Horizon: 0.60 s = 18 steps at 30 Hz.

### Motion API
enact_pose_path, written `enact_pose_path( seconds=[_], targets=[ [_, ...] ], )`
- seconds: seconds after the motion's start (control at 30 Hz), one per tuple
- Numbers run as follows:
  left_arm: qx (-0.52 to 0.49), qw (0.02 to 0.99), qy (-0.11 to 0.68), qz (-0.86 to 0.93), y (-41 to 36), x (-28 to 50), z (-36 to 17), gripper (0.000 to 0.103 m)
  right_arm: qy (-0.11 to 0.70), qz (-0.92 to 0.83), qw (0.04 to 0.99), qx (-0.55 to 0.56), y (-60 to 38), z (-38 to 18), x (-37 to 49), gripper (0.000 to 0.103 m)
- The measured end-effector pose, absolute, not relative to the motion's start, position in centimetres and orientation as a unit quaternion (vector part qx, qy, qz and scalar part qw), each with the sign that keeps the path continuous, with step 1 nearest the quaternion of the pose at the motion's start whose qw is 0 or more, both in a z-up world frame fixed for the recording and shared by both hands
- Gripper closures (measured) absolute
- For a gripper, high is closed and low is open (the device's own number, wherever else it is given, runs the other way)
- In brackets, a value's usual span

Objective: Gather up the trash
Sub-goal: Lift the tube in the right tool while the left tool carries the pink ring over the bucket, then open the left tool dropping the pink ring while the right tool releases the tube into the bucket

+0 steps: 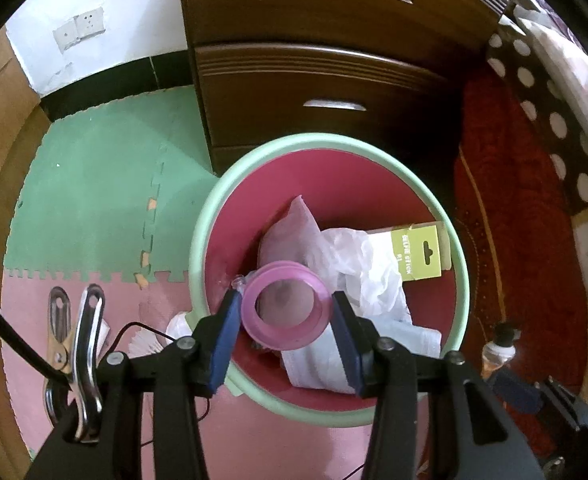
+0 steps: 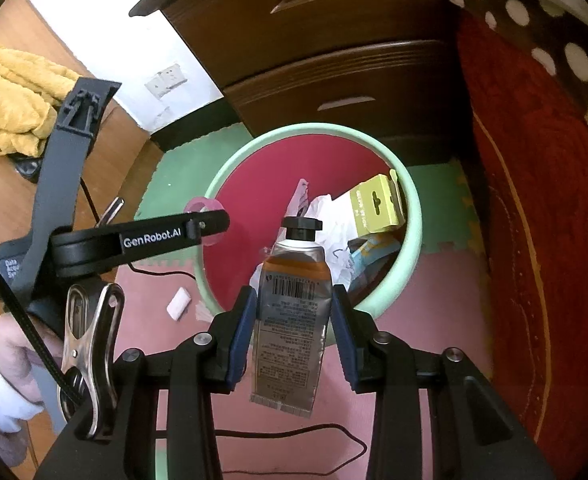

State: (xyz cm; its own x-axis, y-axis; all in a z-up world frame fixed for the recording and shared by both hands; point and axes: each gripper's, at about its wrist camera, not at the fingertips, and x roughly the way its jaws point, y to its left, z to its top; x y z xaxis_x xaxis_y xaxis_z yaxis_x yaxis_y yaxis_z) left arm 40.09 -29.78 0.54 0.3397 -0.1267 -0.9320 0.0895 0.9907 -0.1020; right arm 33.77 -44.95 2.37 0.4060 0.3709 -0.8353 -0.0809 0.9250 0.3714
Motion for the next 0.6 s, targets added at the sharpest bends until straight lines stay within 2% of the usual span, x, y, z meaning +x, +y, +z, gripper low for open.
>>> enact_pose_path(
  seconds=[0.6],
  targets=[
    [-0.023, 0.817, 0.573, -0.066, -29.6, 39.66, 1.43, 0.054, 0.522, 0.139, 0.83, 0.137, -45.18, 2.55, 34.47, 0.065]
  ],
)
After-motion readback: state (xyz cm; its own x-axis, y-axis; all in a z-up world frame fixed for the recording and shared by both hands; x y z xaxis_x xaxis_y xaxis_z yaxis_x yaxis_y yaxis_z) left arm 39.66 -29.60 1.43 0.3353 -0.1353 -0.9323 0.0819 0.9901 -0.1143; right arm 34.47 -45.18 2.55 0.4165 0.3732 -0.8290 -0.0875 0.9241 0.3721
